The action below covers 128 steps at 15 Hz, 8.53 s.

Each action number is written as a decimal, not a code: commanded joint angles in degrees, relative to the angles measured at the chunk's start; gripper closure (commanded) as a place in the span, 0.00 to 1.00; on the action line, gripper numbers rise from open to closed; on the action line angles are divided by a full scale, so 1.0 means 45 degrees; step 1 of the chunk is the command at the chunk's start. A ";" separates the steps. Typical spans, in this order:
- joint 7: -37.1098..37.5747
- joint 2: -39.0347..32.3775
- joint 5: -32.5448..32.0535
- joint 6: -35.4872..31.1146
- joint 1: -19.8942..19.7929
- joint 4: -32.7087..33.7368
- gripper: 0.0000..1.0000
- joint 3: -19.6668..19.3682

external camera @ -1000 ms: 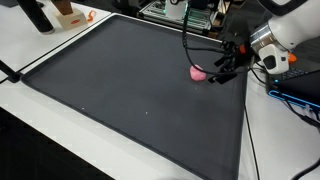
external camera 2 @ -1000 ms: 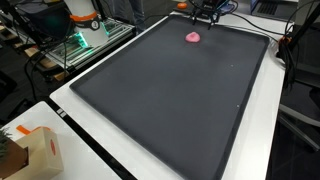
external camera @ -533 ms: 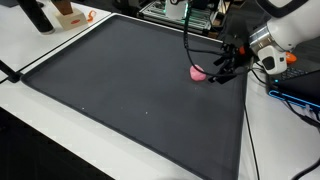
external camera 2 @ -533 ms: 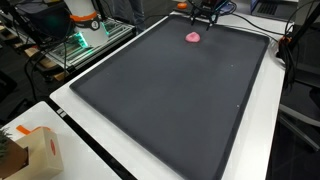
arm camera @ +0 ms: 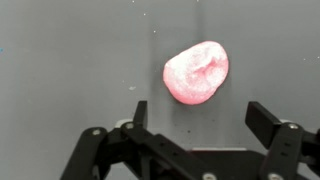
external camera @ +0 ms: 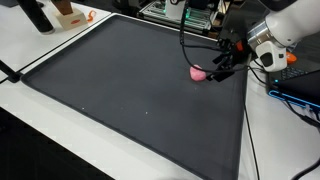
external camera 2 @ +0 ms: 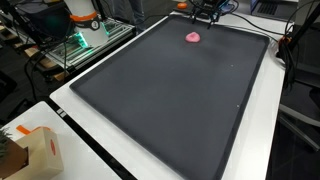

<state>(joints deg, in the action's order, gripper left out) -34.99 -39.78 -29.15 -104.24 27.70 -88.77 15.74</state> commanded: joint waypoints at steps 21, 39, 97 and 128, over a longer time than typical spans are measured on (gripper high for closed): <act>0.6941 0.2579 0.3901 0.0675 -0.1261 0.0426 0.00 -0.0381; 1.7492 0.3042 0.5453 -0.4261 -0.0907 -0.4057 0.00 -0.1648; 1.4549 0.2652 0.6696 -0.3413 -0.1785 -0.3735 0.00 -0.1539; 0.4624 -0.1724 0.1614 0.1653 0.0701 0.2276 0.00 -0.0635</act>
<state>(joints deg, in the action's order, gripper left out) -12.85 -45.69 -19.98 -98.74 30.22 -80.78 12.60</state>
